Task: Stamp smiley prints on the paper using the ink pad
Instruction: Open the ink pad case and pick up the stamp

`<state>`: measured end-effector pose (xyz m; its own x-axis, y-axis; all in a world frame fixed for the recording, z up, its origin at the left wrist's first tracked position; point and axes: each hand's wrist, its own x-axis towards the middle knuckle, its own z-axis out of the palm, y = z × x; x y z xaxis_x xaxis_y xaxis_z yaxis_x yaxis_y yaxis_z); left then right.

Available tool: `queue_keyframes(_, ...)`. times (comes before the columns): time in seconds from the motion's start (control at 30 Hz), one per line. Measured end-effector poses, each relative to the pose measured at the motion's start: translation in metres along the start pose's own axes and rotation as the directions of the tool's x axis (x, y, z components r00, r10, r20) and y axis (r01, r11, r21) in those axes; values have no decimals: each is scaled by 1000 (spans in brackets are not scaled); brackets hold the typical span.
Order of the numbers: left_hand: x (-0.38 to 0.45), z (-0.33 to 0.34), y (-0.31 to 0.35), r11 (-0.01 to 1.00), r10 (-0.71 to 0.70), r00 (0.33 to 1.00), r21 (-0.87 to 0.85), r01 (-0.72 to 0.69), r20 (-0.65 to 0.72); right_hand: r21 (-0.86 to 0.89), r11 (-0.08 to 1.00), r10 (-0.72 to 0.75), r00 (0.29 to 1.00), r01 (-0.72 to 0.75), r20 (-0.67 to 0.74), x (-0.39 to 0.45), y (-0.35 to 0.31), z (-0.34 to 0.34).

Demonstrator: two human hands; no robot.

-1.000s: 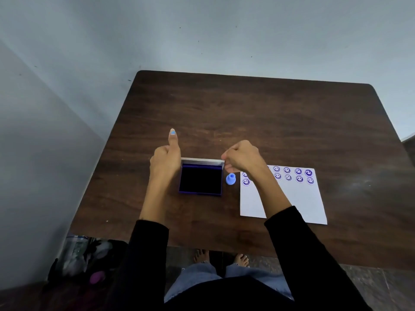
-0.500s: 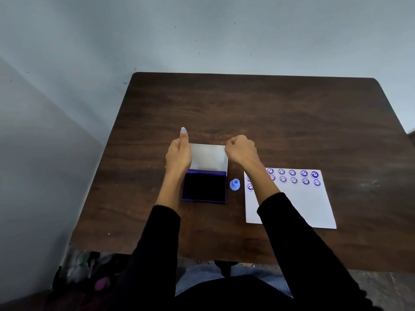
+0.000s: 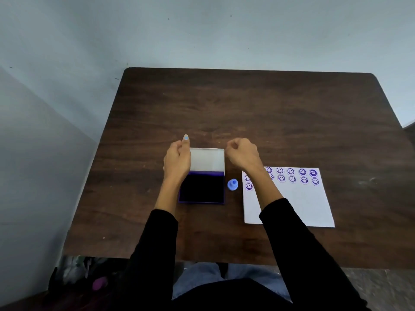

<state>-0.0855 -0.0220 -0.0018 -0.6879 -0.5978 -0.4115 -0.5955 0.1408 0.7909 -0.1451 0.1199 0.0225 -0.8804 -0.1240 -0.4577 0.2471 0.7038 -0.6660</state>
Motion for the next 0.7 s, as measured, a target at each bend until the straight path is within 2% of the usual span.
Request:
queue_keyframes(0.13,-17,4,-7,973,199,978,111,-204,54,-25,998,-52,999,52,0,-10,10,-17)
queue_keyframes(0.4,-44,27,-12,880,276,918,309,-360,283,-296,951,-49,988,90,145,-33,26,-13)
queue_keyframes(0.6,-54,35,-20,796,302,908,447,-409,291,-362,921,-148,989,141,7,-35,44,6)
queue_keyframes(0.7,-58,41,-22,723,352,892,523,-452,285,-327,932,-175,984,155,-33,-36,50,8)
